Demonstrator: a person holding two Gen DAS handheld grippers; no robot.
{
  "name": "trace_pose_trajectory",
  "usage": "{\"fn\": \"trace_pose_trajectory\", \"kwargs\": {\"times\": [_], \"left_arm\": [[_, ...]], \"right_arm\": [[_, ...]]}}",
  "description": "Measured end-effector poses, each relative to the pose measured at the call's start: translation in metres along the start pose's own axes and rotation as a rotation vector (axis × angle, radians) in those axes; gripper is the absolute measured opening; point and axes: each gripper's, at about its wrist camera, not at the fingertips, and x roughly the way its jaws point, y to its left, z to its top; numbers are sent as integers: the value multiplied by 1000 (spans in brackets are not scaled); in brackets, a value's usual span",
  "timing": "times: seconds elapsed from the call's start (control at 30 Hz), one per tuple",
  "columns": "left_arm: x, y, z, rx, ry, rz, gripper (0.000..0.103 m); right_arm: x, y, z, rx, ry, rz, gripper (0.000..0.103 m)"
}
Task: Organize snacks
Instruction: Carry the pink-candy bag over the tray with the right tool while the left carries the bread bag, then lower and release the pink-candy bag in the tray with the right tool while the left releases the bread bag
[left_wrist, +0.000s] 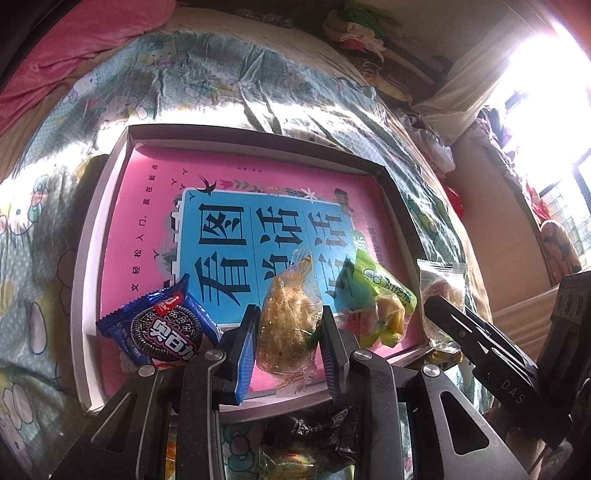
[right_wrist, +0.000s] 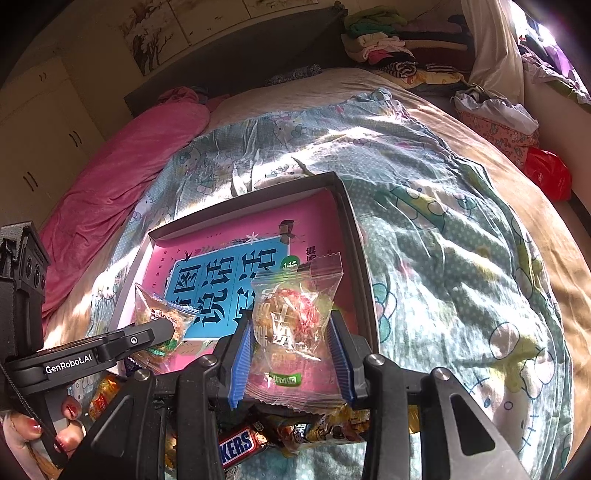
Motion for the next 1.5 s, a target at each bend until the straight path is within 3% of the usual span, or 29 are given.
{"fn": "trace_pose_trajectory", "kwargs": {"times": [1.23, 1.5], "left_arm": [[13, 3, 0, -23, 14, -18, 32], [14, 4, 1, -29, 15, -20, 32]], "right_arm": [[18, -8, -6, 25, 32, -34, 40], [16, -6, -6, 23, 30, -28, 45]]}}
